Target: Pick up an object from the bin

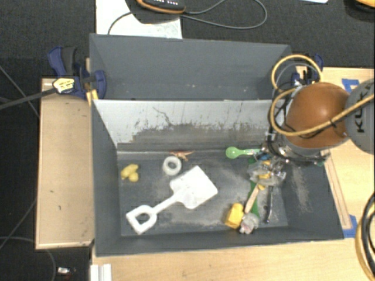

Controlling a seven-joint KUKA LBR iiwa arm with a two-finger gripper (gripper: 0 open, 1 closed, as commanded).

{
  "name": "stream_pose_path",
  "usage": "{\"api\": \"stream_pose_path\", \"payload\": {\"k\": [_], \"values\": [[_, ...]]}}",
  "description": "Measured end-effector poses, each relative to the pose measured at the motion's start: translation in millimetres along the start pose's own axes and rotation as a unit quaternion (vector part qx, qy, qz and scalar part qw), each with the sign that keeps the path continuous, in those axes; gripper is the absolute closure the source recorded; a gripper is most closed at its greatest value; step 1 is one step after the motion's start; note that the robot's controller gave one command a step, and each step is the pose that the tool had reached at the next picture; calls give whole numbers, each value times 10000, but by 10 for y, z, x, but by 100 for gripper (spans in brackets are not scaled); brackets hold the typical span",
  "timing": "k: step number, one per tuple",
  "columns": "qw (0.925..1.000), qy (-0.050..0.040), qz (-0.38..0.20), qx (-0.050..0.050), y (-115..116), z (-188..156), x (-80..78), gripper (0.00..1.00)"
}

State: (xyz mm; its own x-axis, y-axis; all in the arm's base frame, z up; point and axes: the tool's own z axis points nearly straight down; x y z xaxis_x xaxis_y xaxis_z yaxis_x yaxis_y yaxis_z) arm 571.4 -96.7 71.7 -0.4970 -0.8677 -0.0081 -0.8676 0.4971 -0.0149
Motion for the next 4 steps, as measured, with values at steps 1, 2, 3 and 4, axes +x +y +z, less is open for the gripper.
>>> {"api": "stream_pose_path", "payload": {"k": [1,2,3,4], "values": [[10000,-12,17,10,-2,-70,-4,100],[10000,-24,27,22,-5,-116,-10,100],[10000,-30,35,30,-8,-157,-13,100],[10000,-40,43,38,-8,-215,-18,100]]}}
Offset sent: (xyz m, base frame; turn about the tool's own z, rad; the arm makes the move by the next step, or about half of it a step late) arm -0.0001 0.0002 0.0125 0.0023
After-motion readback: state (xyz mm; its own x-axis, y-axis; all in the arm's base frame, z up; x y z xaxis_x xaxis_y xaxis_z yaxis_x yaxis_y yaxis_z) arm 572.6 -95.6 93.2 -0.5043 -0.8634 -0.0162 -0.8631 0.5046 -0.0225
